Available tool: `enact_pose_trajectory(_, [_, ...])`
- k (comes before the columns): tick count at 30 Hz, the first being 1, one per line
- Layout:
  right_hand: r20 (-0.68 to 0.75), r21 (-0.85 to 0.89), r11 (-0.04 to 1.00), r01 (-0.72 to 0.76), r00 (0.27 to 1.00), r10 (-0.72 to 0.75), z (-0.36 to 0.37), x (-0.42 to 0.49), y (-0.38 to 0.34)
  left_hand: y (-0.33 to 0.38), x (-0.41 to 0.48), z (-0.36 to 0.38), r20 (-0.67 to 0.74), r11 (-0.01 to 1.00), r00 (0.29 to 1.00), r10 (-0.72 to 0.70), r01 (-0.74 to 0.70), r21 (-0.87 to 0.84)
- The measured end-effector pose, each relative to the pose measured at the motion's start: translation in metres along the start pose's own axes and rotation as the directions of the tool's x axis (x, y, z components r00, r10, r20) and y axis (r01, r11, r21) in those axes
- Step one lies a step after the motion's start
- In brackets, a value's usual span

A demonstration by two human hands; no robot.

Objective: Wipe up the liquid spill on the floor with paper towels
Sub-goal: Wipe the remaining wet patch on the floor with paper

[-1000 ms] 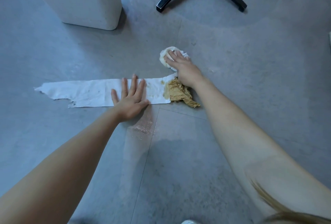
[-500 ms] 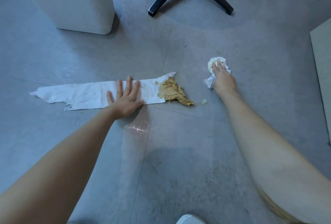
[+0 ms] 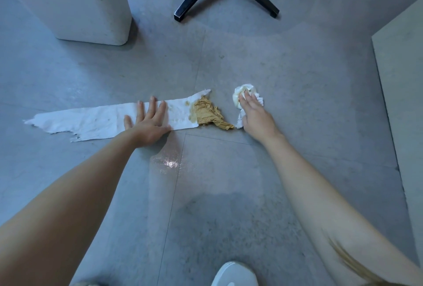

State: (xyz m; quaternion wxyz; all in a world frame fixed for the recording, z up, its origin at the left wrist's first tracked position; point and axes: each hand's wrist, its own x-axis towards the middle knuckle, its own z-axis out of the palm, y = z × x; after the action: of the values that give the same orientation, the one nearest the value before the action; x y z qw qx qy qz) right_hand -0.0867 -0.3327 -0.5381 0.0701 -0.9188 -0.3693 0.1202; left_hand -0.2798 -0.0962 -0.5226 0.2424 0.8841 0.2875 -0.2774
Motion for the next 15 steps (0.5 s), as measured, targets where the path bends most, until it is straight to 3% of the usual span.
enact_pose_trajectory(3, [-0.061,-0.068,0.998,0.018,0.998,-0.022,0.004,-0.017,0.004,0.0,0.0,-0.002,0.008,1.0,1.0,-0.002,0.001,0.013])
enact_pose_trajectory(10, [-0.242,-0.25,0.954,0.164,0.944,-0.226,0.013,-0.047,0.0,0.003,-0.001,-0.011,0.032,0.998,0.999,0.001,-0.004,0.063])
enact_pose_trajectory(12, [-0.23,-0.08,0.989,0.126,0.963,-0.141,-0.001,-0.048,-0.004,0.003,-0.002,-0.012,0.036,0.997,0.999,0.005,-0.008,0.072])
enact_pose_trajectory(14, [-0.179,0.218,0.972,-0.093,0.975,0.133,-0.018,-0.04,-0.007,0.004,-0.003,-0.015,0.048,0.997,0.999,0.004,-0.007,0.079])
enact_pose_trajectory(15, [-0.128,0.405,0.892,-0.2,0.954,0.272,-0.026,-0.035,-0.006,0.004,-0.003,-0.015,0.054,0.996,0.999,0.006,-0.011,0.084])
